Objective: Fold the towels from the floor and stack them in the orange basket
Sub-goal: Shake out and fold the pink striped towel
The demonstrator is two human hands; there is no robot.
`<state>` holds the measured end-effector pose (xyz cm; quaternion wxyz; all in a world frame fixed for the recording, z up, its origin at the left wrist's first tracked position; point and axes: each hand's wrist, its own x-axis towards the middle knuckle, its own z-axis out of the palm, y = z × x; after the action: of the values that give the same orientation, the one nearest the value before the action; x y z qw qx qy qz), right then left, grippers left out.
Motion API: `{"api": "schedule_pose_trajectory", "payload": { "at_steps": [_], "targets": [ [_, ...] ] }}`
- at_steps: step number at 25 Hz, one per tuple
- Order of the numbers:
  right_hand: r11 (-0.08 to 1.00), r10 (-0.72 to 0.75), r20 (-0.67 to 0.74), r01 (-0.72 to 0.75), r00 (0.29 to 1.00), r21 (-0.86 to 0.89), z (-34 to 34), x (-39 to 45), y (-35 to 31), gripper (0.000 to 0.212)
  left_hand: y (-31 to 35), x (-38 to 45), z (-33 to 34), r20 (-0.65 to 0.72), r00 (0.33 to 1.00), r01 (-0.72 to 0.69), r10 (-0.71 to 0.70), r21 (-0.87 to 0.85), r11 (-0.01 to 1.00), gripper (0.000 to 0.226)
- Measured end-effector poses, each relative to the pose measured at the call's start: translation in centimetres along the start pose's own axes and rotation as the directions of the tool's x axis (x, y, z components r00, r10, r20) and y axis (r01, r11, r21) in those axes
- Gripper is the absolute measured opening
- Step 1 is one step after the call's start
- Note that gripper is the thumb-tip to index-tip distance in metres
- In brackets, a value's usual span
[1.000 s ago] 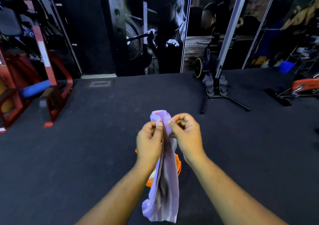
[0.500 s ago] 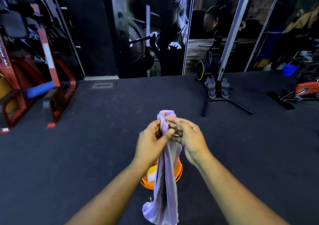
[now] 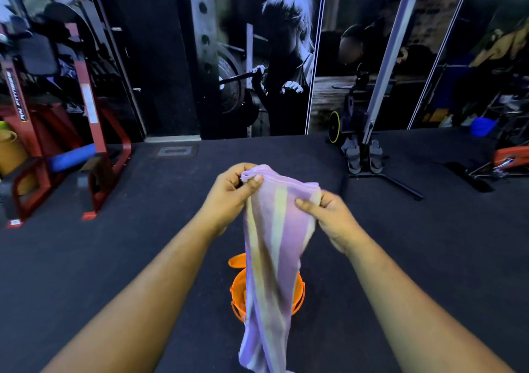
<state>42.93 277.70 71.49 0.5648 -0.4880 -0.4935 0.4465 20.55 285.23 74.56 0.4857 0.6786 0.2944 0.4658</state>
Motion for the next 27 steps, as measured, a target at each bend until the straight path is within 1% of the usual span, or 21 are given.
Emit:
{"api": "schedule_pose_trajectory", "payload": {
  "at_steps": [1, 2, 4, 5, 8, 9, 10, 11, 13, 14, 15, 17, 18, 19, 20, 21, 22, 23, 25, 26, 27],
  "targets": [
    [0.993, -0.105, -0.082, 0.101, 0.991, -0.059, -0.3, 0.4, -0.9, 0.016, -0.1, 0.4, -0.4, -0.032, 0.999, -0.005, 0.004, -0.015, 1.0, 0.011],
    [0.97, -0.214, -0.123, 0.195, 0.969, -0.147, -0.6, 0.9, -2.0, 0.019, -0.2, 0.8, -0.7, -0.066, 0.998, -0.008, 0.007, -0.022, 1.0, 0.011],
    [0.901, -0.361, -0.118, 0.314, 0.925, -0.3, -1.1, 2.0, -4.0, 0.018, -0.1, 1.5, -1.0, -0.118, 0.992, -0.035, 0.032, -0.027, 0.999, 0.014],
    [0.883, -0.379, -0.112, 0.323, 0.918, -0.341, -1.0, 2.4, -4.8, 0.016, 0.1, 1.9, -1.0, -0.133, 0.99, -0.048, 0.043, -0.032, 0.998, 0.016],
    [0.917, -0.309, -0.136, 0.257, 0.941, -0.306, -0.5, 3.5, -5.6, 0.015, 0.9, 3.0, -0.6, -0.205, 0.978, -0.048, 0.032, -0.072, 0.996, 0.015],
    [0.926, -0.31, -0.158, 0.26, 0.937, -0.272, -0.3, 3.6, -5.5, 0.016, 0.9, 3.0, -0.4, -0.222, 0.975, -0.043, 0.019, -0.104, 0.994, 0.016],
    [0.94, -0.308, -0.185, 0.269, 0.933, -0.209, -0.1, 3.9, -5.5, 0.019, 0.7, 2.7, -0.2, -0.206, 0.978, -0.029, 0.001, -0.133, 0.991, 0.02],
    [0.95, -0.303, -0.204, 0.279, 0.931, -0.136, 0.0, 4.0, -5.6, 0.022, 0.0, 2.3, 0.1, -0.156, 0.987, 0.005, -0.026, -0.136, 0.991, 0.027],
    [0.959, -0.282, -0.215, 0.281, 0.935, -0.033, 0.2, 4.3, -6.4, 0.021, -2.1, 0.7, 1.1, 0.036, 0.991, 0.129, -0.127, -0.066, 0.989, 0.04],
    [0.962, -0.27, -0.209, 0.275, 0.94, -0.005, 0.3, 4.4, -6.9, 0.02, -3.2, -0.1, 1.6, 0.125, 0.977, 0.178, -0.174, -0.021, 0.984, 0.039],
    [0.962, -0.266, -0.203, 0.274, 0.942, 0.009, 0.3, 4.5, -7.4, 0.018, -4.0, -0.7, 2.1, 0.158, 0.969, 0.194, -0.192, 0.006, 0.981, 0.033],
    [0.956, -0.273, -0.24, 0.291, 0.932, 0.044, 0.1, 4.7, -8.4, 0.016, -4.4, -0.9, 2.8, 0.095, 0.98, 0.179, -0.177, -0.016, 0.984, 0.018],
    [0.951, -0.261, -0.273, 0.296, 0.926, 0.094, -0.4, 4.7, -8.6, 0.015, -3.8, -0.8, 3.1, 0.066, 0.984, 0.17, -0.167, -0.038, 0.985, 0.015],
    [0.942, -0.233, -0.296, 0.29, 0.926, 0.166, -1.0, 4.5, -8.2, 0.019, -2.9, -0.4, 3.3, 0.056, 0.985, 0.163, -0.16, -0.051, 0.985, 0.014],
    [0.933, -0.203, -0.296, 0.276, 0.934, 0.232, -1.6, 4.0, -7.5, 0.032, -2.0, 0.0, 3.6, 0.053, 0.986, 0.162, -0.158, -0.071, 0.984, 0.014],
    [0.934, -0.179, -0.259, 0.247, 0.949, 0.258, -2.2, 3.4, -5.8, 0.052, -1.1, 0.4, 3.9, 0.043, 0.985, 0.168, -0.165, -0.102, 0.98, 0.017],
    [0.955, -0.139, -0.194, 0.183, 0.971, 0.232, -2.6, 2.4, -3.4, 0.067, -0.5, 0.8, 4.1, 0.02, 0.985, 0.175, -0.173, -0.146, 0.974, 0.021],
    [0.985, -0.064, -0.122, 0.082, 0.99, 0.149, -2.7, 1.1, -0.5, 0.072, 0.2, 1.1, 4.4, -0.012, 0.983, 0.177, -0.183, -0.189, 0.966, 0.025],
    [0.991, 0.103, 0.048, -0.099, 0.994, -0.087, -1.9, -2.4, 6.1, 0.067, 1.2, 1.7, 5.1, -0.067, 0.976, 0.184, -0.205, -0.235, 0.954, 0.031],
    [0.978, 0.155, 0.101, -0.138, 0.983, -0.154, -1.3, -4.1, 8.7, 0.063, 1.7, 2.0, 5.5, -0.096, 0.971, 0.19, -0.218, -0.24, 0.952, 0.032],
    [0.978, 0.172, 0.103, -0.156, 0.98, -0.141, -0.6, -5.3, 10.6, 0.053, 2.1, 2.4, 5.8, -0.118, 0.965, 0.2, -0.234, -0.244, 0.949, 0.03]
  ]
}}
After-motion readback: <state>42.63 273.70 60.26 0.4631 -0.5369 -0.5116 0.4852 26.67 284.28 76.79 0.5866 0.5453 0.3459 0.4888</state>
